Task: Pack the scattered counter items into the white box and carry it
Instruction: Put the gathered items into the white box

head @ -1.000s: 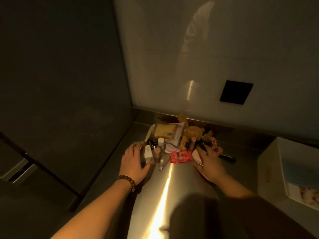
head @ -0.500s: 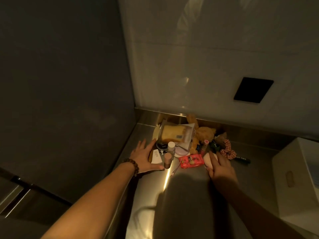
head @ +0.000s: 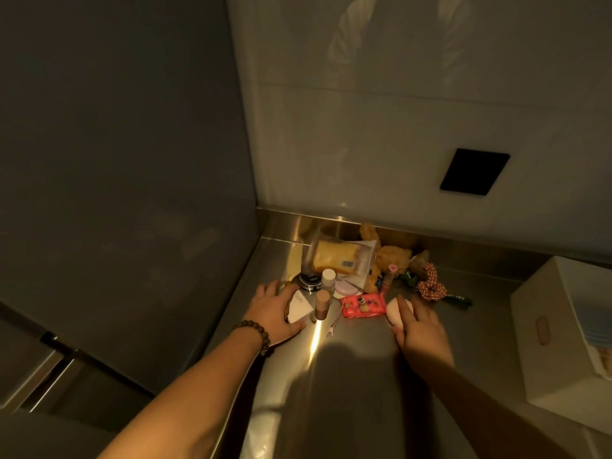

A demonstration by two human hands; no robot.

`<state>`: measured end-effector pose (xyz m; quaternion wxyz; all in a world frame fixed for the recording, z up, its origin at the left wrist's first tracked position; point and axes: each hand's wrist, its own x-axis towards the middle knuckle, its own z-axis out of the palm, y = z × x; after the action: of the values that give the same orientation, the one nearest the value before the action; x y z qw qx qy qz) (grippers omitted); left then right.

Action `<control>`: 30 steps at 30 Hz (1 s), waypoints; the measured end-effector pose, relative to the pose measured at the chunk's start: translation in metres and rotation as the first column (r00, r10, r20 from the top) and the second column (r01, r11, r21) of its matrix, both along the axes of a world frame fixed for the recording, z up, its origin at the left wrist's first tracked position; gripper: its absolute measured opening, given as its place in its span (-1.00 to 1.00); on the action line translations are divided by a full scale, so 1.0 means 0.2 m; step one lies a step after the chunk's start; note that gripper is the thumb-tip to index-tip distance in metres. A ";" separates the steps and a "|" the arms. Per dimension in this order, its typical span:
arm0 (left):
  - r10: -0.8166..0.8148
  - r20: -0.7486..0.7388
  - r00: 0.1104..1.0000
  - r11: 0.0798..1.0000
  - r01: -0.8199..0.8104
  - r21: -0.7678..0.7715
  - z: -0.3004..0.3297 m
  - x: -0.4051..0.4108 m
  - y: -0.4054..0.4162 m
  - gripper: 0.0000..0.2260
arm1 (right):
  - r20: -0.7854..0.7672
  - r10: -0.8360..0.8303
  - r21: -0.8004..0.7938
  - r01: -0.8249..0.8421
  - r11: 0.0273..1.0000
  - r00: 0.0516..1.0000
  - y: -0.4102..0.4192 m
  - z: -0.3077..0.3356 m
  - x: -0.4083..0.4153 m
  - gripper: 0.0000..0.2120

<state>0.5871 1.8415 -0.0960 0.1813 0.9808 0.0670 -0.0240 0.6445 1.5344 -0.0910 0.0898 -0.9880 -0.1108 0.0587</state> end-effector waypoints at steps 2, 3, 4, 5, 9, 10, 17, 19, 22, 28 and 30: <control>0.022 0.014 1.000 1.000 -0.023 0.011 0.01 -0.02 -0.01 -0.22 | -0.001 0.007 -0.007 -0.007 1.000 1.000 0.00 0.01 -0.03 -0.38; 0.039 0.021 0.999 0.999 -0.039 0.015 0.01 -0.04 -0.01 -0.22 | 0.000 0.008 -0.004 -0.008 1.000 1.000 0.01 0.02 -0.05 -0.38; 0.054 0.028 0.998 0.998 -0.055 0.014 0.02 -0.06 -0.02 -0.24 | 0.000 0.009 0.002 -0.009 1.000 1.000 0.01 0.02 -0.06 -0.37; 0.065 0.035 0.997 0.998 -0.065 0.008 0.02 -0.08 -0.03 -0.26 | 0.001 0.010 0.008 -0.010 1.000 1.000 0.01 0.03 -0.08 -0.37; 0.073 0.047 0.996 0.997 -0.074 0.017 0.03 -0.16 -0.07 -0.31 | -0.010 0.032 0.030 -0.032 0.999 0.999 0.02 0.04 -0.14 -0.37; 0.069 0.050 0.996 0.997 -0.070 0.019 0.03 -0.18 -0.08 -0.31 | -0.009 0.042 0.038 -0.041 0.998 0.999 0.02 0.04 -0.16 -0.38; 0.056 0.086 0.995 0.996 -0.050 -0.067 0.01 -0.33 -0.11 -0.32 | 0.004 0.084 0.093 -0.084 0.992 0.996 0.02 0.04 -0.31 -0.41; 0.069 0.113 0.991 0.994 -0.058 -0.094 0.02 -0.38 -0.11 -0.31 | 0.012 0.078 0.126 -0.079 0.989 0.997 0.02 0.05 -0.34 -0.41; 0.125 0.153 0.980 0.977 -0.095 -0.190 0.06 -0.41 -0.11 -0.32 | 0.061 0.085 0.169 -0.094 0.981 0.995 0.02 0.10 -0.35 -0.40; 0.184 0.087 0.979 0.967 -0.164 -0.197 0.10 -0.50 -0.17 -0.33 | 0.131 0.148 0.234 -0.175 0.956 0.980 -0.02 0.20 -0.33 -0.39; 0.208 0.091 0.974 0.961 -0.186 -0.204 0.12 -0.53 -0.23 -0.31 | 0.150 0.159 0.275 -0.196 0.941 0.976 -0.07 0.23 -0.33 -0.40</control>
<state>0.4804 1.7958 -0.0717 0.2813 0.9466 0.1515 0.0426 0.5789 1.5202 -0.0452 0.2201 -0.9520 -0.2124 -0.0125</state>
